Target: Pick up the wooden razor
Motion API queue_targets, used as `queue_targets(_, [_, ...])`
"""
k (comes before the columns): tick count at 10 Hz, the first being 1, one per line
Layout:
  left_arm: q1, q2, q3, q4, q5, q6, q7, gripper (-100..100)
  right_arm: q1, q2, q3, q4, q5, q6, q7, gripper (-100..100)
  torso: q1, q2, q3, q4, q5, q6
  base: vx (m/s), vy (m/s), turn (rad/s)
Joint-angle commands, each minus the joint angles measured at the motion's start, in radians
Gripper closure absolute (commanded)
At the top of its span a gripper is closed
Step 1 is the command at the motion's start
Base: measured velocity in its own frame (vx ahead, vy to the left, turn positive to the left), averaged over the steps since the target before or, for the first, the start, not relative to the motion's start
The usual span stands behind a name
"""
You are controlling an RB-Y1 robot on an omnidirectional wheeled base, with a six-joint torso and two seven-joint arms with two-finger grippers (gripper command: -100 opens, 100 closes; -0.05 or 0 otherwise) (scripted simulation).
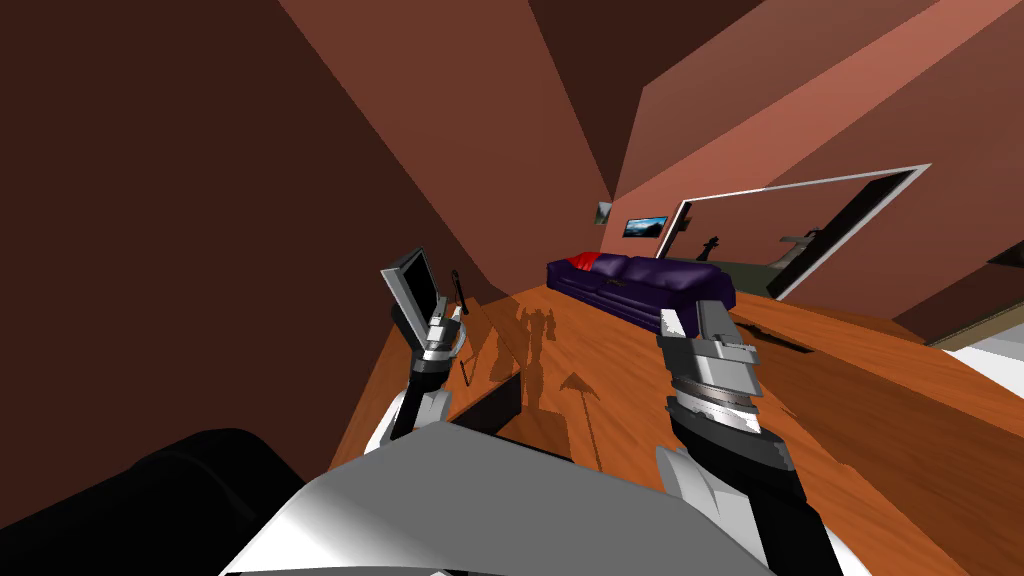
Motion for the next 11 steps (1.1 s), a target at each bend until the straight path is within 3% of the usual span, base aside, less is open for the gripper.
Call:
queue_targets(1, [-0.007, 0.033, -0.007, 0.04, 0.011, -0.008, 0.002, -100, 0.0, 0.0, 0.0, 0.0, 0.0, 0.0, 0.0, 0, 0.0, 0.0, 0.0, 0.0, 0.0, 0.0, -0.059, -0.03, 0.033])
queue_targets(8, [-0.037, 0.12, -0.037, 0.236, 0.049, -0.023, -0.007, -100, 0.0, 0.0, 0.0, 0.0, 0.0, 0.0, 0.0, 0, -0.002, 0.008, 0.005, 0.002, 0.0, 0.0, -0.114, -0.048, 0.027])
queue_targets(11, [-0.045, 0.13, -0.043, 0.294, 0.054, -0.024, -0.011, -100, 0.0, 0.0, 0.0, 0.0, 0.0, 0.0, 0.0, 0, -0.001, 0.005, 0.003, 0.001, 0.0, 0.0, -0.062, -0.015, 0.004])
